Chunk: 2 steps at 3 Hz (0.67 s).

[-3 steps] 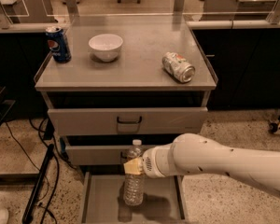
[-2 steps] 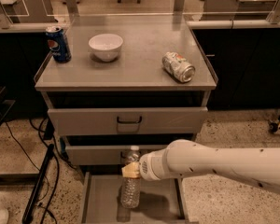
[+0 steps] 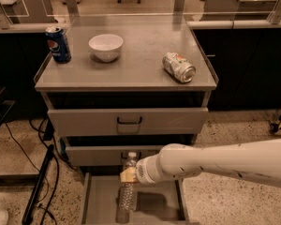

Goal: Place water bottle into bottom drawer

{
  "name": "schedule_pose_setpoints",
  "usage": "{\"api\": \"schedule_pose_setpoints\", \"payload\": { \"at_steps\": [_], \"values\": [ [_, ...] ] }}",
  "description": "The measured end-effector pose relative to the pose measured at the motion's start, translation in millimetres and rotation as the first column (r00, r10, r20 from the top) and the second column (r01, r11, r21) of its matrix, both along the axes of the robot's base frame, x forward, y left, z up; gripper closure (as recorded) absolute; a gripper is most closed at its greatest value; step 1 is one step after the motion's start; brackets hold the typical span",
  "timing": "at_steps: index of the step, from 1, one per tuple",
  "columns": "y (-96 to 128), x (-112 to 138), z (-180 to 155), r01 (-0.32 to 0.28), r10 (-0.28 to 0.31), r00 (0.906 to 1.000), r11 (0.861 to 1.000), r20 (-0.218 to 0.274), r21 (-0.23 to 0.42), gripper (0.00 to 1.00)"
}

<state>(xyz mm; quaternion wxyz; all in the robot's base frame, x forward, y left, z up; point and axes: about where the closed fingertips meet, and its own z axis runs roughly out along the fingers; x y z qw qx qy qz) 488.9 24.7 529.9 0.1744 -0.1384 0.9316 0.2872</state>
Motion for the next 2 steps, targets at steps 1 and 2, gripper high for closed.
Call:
{"api": "schedule_pose_setpoints", "payload": {
  "at_steps": [1,2],
  "values": [
    [4,4,-38,0.005,-0.006,0.9979,1.000,-0.065,-0.002,1.00],
    [11,12,-91,0.008,-0.009,0.9893,1.000,-0.146,-0.008,1.00]
  ]
}}
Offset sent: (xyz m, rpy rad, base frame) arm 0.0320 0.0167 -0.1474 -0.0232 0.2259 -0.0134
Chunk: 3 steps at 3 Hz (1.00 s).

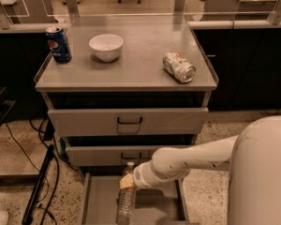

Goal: Place water bottle into bottom drawer

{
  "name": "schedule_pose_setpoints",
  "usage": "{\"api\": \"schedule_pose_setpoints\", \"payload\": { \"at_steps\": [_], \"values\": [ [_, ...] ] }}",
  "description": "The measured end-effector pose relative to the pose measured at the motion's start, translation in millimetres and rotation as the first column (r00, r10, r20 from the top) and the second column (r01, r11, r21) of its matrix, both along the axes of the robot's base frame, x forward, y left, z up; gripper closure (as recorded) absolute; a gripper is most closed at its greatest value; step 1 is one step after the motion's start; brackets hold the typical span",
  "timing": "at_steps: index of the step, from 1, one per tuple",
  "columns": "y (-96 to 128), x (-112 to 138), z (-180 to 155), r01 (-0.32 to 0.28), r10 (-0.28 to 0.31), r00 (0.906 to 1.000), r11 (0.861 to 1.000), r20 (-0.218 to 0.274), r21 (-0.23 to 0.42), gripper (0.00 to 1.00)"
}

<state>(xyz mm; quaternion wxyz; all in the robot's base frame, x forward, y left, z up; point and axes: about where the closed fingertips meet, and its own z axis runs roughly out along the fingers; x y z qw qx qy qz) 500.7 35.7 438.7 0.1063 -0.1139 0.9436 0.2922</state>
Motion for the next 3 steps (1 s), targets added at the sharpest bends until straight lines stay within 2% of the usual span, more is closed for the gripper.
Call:
{"api": "schedule_pose_setpoints", "payload": {
  "at_steps": [1,2,3],
  "values": [
    [0,0,0,0.000,0.000,1.0000,1.000,0.000,0.000,1.00],
    [3,-1,-14,0.006,-0.006,0.9996,1.000,-0.026,0.011,1.00],
    [8,4,-57,0.040,-0.039,0.9955,0.999,-0.086,0.006,1.00]
  ]
}}
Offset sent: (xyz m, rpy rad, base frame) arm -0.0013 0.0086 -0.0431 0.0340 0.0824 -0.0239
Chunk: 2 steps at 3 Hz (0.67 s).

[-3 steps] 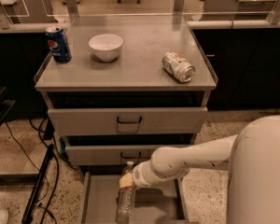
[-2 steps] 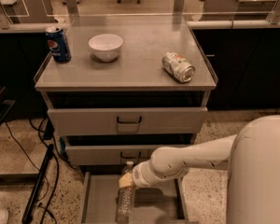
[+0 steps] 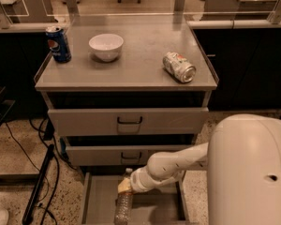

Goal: Place water bottle into bottom drawer

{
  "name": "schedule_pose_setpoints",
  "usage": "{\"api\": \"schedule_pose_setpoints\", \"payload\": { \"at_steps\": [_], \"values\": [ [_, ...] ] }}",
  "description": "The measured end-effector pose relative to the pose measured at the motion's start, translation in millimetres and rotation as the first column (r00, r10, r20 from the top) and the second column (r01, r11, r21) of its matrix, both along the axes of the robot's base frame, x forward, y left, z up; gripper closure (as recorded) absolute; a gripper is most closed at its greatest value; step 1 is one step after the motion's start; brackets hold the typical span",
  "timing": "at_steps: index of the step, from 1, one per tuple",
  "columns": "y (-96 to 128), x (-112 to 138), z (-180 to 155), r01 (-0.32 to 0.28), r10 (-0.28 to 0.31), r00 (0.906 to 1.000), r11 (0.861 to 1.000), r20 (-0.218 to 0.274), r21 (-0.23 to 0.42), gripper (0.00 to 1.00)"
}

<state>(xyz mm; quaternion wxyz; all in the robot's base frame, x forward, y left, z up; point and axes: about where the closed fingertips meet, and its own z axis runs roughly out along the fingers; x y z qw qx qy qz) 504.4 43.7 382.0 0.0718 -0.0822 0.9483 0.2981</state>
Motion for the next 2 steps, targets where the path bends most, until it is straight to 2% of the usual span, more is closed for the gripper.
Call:
{"api": "schedule_pose_setpoints", "payload": {
  "at_steps": [1,2],
  "values": [
    [-8,6,-46,0.055,-0.056,0.9965,0.998,-0.063,-0.019,1.00],
    [-20,6,-77,0.105,-0.109,0.9886,0.993,-0.103,-0.044,1.00]
  ]
}}
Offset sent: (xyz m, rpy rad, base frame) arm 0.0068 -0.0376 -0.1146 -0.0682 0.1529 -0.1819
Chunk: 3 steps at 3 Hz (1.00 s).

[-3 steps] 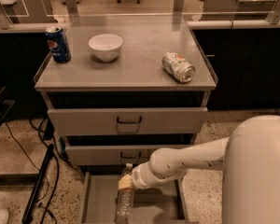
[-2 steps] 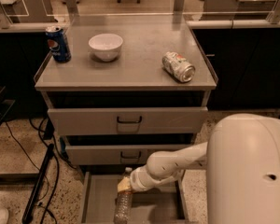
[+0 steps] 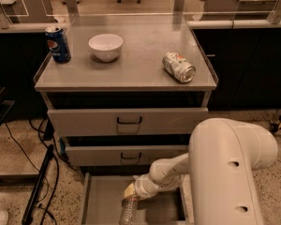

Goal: Place water bottle into bottom drawer

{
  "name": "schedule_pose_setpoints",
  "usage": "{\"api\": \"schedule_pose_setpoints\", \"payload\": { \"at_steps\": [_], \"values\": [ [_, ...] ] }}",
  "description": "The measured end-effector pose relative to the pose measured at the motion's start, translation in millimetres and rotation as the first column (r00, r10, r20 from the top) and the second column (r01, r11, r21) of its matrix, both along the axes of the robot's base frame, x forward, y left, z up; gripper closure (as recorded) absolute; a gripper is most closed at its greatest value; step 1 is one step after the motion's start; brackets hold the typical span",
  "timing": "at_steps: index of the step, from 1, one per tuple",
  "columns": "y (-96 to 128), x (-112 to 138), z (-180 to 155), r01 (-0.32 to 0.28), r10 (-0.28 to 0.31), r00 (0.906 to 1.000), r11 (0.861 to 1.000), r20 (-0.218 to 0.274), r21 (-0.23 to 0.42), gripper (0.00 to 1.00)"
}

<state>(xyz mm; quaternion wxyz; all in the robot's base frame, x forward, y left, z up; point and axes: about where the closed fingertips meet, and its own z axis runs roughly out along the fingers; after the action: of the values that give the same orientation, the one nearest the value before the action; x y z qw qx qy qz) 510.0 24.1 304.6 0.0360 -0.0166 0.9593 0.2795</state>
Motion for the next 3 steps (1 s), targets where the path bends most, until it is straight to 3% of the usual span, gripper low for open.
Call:
{"api": "schedule_pose_setpoints", "payload": {
  "at_steps": [2,3],
  "values": [
    [-2,-3,-13,0.018,-0.018,0.9996,1.000,-0.024,0.008,1.00],
    [-16,1,-48,0.096,-0.094,0.9935,0.995,-0.063,0.020,1.00]
  ]
}}
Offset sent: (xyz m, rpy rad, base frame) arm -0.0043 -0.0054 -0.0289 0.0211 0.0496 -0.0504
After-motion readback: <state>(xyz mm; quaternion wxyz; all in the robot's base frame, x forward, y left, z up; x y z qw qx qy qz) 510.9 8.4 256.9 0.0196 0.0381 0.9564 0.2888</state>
